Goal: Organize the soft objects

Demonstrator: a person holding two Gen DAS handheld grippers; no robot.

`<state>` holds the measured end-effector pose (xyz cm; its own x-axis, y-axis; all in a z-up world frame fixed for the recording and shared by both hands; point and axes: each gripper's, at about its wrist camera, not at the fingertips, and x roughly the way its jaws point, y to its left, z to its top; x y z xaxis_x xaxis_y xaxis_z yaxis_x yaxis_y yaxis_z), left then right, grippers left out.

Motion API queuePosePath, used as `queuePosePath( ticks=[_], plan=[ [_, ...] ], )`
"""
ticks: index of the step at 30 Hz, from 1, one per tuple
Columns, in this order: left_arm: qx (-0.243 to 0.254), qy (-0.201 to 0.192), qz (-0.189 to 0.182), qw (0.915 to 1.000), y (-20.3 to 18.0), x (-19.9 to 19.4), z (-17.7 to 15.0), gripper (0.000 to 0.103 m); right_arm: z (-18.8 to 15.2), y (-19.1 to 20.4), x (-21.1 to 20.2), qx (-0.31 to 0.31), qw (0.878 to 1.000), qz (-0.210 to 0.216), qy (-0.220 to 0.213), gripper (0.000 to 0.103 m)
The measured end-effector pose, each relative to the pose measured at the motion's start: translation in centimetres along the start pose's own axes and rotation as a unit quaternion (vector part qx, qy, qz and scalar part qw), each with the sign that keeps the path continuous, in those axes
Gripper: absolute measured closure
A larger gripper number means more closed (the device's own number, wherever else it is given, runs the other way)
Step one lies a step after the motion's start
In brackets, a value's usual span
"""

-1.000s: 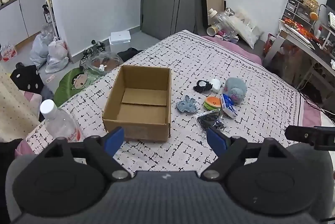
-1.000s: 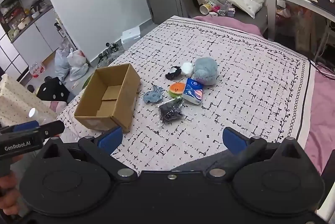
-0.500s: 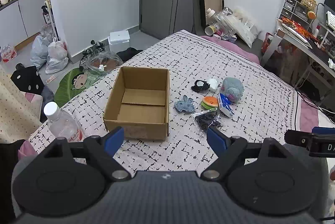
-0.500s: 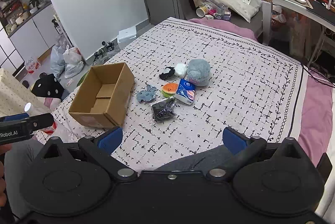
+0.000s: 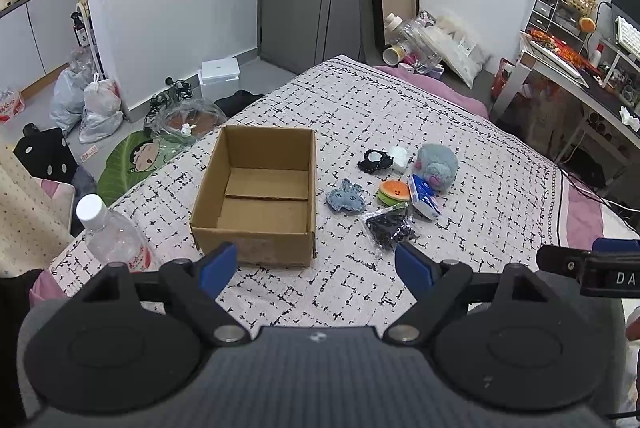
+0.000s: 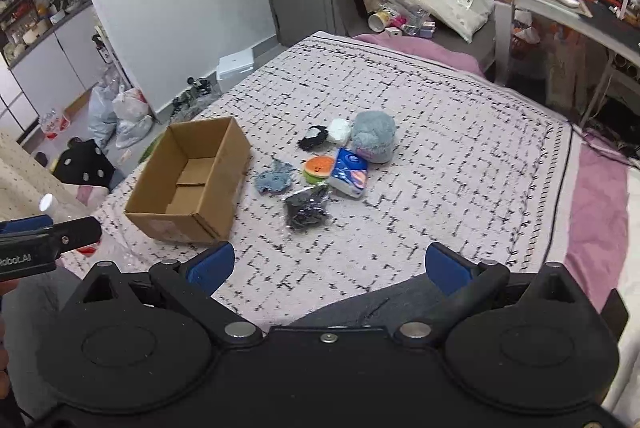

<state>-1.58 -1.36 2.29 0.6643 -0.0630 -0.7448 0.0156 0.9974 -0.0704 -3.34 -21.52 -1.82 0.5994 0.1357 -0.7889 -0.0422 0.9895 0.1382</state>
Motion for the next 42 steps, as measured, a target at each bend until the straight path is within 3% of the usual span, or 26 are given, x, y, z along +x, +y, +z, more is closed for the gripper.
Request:
queuePosePath(
  ticks=[11,16,27,42],
  plan=[
    [-0.008,0.000,-0.008,0.9999,0.1,0.5,0.1,0.018,0.4,-0.1,0.6,0.006,1.000,0.007,0.002,0.000],
    [-0.013,-0.008,-0.036,0.9993,-0.2,0.6,0.0,0.018,0.4,0.4,0.6,0.004,1.000,-0.001,-0.003,0.000],
    [-0.006,-0.011,-0.026,0.9996,-1.0,-0.3,-0.6,0.018,-0.1,0.2,-0.4,-0.002,1.000,0.020,-0.003,0.000],
    [0.000,0.000,-0.021,0.9998,-1.7,1.3,-0.7,0.018,0.2,-1.3,1.0,0.023,0.999,0.030,0.003,0.000]
  ],
)
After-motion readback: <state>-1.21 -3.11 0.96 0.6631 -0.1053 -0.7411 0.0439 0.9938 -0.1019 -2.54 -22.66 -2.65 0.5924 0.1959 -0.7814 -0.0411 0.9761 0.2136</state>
